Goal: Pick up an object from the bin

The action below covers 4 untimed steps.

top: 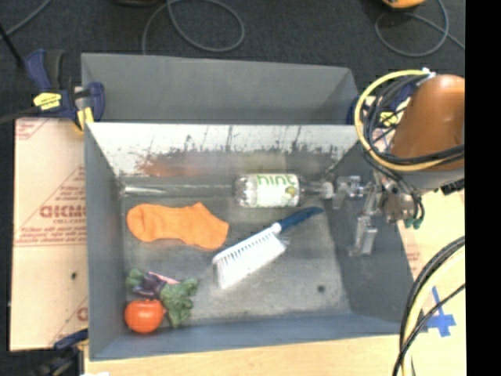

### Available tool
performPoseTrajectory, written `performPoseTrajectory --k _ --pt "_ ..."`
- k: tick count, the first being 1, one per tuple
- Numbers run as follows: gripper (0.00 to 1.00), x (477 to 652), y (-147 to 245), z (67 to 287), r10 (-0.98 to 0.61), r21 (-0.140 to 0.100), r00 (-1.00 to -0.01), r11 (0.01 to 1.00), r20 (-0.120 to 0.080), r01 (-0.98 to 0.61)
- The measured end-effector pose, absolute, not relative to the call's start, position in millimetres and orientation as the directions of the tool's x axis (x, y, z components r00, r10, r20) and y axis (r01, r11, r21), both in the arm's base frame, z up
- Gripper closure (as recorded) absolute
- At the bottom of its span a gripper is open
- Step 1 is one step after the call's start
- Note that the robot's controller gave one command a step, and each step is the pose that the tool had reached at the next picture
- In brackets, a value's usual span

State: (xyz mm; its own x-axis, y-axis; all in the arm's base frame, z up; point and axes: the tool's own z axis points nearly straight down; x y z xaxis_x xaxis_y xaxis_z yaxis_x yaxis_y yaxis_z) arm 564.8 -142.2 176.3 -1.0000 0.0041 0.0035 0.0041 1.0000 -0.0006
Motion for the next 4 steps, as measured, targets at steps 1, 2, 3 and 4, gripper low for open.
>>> performPoseTrajectory --k 1,2,3,4 --pt "0.00 566.4 -142 181 0.001 -0.002 -1.000 1.000 -0.004 0.001" --pt "0.00 558.4 -140 156 -0.136 -0.005 -0.991 0.991 -0.010 -0.136" --pt "0.00 550.1 -127 124 -0.396 -0.002 -0.918 0.918 0.001 -0.396" --pt "0.00 556.8 -123 141 -0.546 -0.004 -0.838 0.838 -0.002 -0.546"
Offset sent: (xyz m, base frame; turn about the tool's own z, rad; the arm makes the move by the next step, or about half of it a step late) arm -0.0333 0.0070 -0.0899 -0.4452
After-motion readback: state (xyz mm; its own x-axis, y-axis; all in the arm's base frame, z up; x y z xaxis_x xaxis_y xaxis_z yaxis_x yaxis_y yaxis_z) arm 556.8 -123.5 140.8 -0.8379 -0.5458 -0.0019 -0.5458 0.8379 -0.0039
